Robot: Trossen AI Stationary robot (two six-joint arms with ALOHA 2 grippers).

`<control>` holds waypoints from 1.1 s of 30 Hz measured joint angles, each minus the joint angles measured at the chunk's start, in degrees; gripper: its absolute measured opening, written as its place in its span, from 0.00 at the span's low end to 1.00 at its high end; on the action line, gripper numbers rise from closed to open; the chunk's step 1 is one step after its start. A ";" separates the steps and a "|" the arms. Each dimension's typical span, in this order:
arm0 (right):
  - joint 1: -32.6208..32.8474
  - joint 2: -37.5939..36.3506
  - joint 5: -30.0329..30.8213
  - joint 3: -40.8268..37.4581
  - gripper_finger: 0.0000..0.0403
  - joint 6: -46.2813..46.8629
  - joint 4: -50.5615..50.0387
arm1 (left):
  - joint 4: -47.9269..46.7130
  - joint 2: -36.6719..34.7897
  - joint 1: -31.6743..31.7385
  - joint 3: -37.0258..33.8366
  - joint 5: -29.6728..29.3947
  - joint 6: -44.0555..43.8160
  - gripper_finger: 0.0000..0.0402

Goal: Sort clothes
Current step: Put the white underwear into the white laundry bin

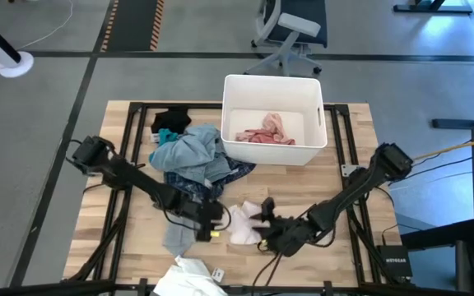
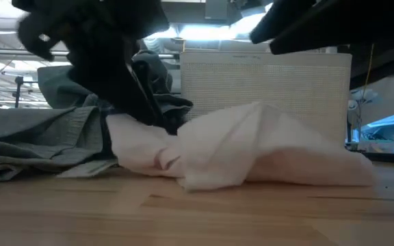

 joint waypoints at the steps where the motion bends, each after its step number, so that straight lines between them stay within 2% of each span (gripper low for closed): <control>1: -0.10 1.13 -1.63 0.00 0.49 -1.54 2.68 | -1.93 -0.68 0.36 -0.02 -1.28 -0.51 0.45; 4: -1.16 4.75 -5.95 0.00 0.49 -4.49 9.26 | -2.69 -1.77 1.30 -0.05 -2.61 -1.19 0.45; 9: -3.70 8.74 -12.00 0.00 0.49 -4.93 14.30 | -0.53 -1.79 1.08 -0.04 -2.66 -1.19 0.45; 12: -3.88 8.99 -15.04 1.22 0.49 -6.85 17.43 | 2.20 -2.36 -0.38 -0.04 -0.56 -0.10 0.45; 16: -4.14 9.13 -15.38 3.25 0.49 -10.22 18.24 | 7.20 -2.31 -2.57 0.00 4.37 -0.02 0.45; 21: -5.84 11.88 -17.00 3.50 0.49 -9.54 18.29 | 6.52 -0.10 -4.57 -1.45 4.47 -2.28 0.45; 24: -5.97 13.91 -18.29 3.45 0.49 -7.40 15.21 | 6.50 1.72 -4.69 -2.75 3.98 -4.74 0.45; 27: -5.92 14.17 -17.65 3.57 0.49 -5.71 7.88 | 5.92 3.58 -4.21 -3.56 2.50 -5.70 0.45; 33: -5.95 12.24 -13.68 8.65 0.49 1.58 -19.20 | 5.00 4.09 -2.11 -5.49 0.63 -7.31 0.45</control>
